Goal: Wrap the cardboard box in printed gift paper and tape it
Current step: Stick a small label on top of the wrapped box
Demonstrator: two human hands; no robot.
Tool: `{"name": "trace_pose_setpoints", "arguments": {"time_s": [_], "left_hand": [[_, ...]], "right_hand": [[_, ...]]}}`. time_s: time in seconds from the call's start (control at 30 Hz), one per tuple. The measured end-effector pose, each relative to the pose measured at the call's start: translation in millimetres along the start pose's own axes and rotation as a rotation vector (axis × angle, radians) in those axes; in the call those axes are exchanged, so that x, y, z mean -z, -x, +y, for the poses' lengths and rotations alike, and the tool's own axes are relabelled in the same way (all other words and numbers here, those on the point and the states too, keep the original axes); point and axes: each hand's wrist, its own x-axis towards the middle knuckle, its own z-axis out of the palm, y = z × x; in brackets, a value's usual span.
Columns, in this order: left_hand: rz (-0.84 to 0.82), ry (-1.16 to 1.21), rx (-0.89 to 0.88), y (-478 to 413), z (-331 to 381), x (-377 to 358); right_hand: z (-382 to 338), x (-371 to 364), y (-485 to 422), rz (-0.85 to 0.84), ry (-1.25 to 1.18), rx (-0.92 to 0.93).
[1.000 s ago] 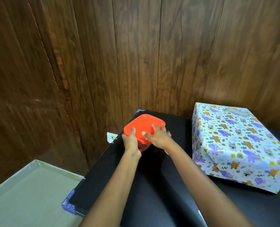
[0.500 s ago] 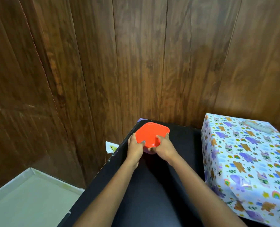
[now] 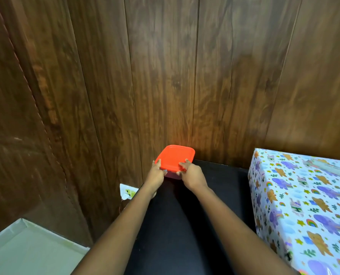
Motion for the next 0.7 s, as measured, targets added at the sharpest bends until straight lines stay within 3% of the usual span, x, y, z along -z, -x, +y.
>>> {"name": "trace_pose_setpoints", "arguments": {"time_s": [0.2, 0.5, 0.7], "left_hand": [[0.004, 0.031, -0.029, 4.7, 0.0, 5.2], [0.083, -0.034, -0.104, 71.2, 47.4, 14.6], [-0.087, 0.037, -0.209, 161.8, 99.4, -7.1]], "right_hand": [[-0.4, 3.0, 6.2, 0.049, -0.052, -0.003], [-18.0, 46.6, 52.5, 0.283, -0.407, -0.056], [-4.6, 112.5, 138.8, 0.34, -0.659, -0.05]]}}
